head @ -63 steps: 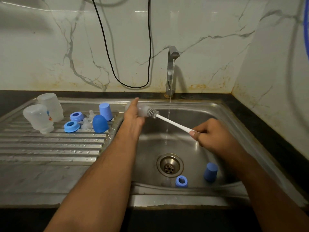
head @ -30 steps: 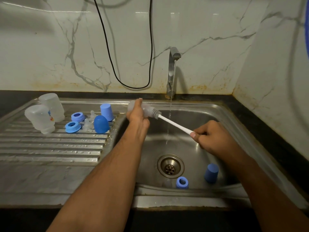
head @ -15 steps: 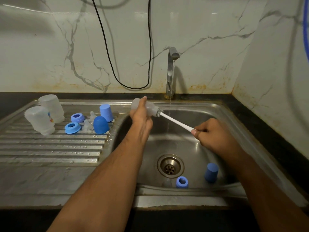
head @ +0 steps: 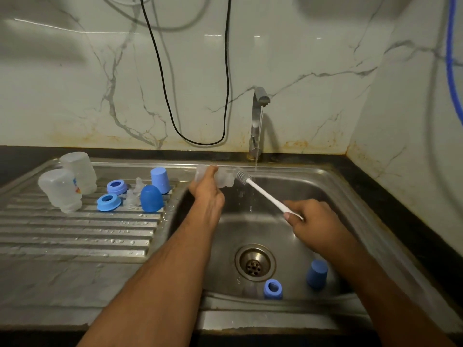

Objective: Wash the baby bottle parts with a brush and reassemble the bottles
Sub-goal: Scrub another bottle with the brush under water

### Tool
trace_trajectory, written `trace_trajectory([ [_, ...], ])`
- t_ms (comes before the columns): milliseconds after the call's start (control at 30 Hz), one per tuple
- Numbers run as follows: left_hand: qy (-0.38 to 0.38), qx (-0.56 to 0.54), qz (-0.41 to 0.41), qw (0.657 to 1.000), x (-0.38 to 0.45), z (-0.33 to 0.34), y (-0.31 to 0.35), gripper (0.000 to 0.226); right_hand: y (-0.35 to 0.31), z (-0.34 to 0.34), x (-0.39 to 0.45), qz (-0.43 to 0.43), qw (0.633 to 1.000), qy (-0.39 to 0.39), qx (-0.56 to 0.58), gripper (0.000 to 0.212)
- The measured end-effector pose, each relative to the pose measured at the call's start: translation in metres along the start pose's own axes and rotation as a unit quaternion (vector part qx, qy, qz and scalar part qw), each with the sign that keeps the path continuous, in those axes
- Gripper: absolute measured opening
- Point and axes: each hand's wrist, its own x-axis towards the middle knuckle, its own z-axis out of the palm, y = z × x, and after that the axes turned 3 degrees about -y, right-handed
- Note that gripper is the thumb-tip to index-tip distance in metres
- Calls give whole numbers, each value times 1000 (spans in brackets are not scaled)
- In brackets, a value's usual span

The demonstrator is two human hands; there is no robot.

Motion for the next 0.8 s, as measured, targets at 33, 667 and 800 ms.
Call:
trace_trajectory([
  [33,3,13,3,1000,-1,1,-1,52,-2,3,1,1,1000,3,-19,28],
  [667,-36,-1,49,998,-10,3,-10,55,-26,19,1,-15,998,-25,-50,23],
  [800,-56,27,69,996,-15,7,-19,61,-25,20,3,-16,998,-31,-51,22],
])
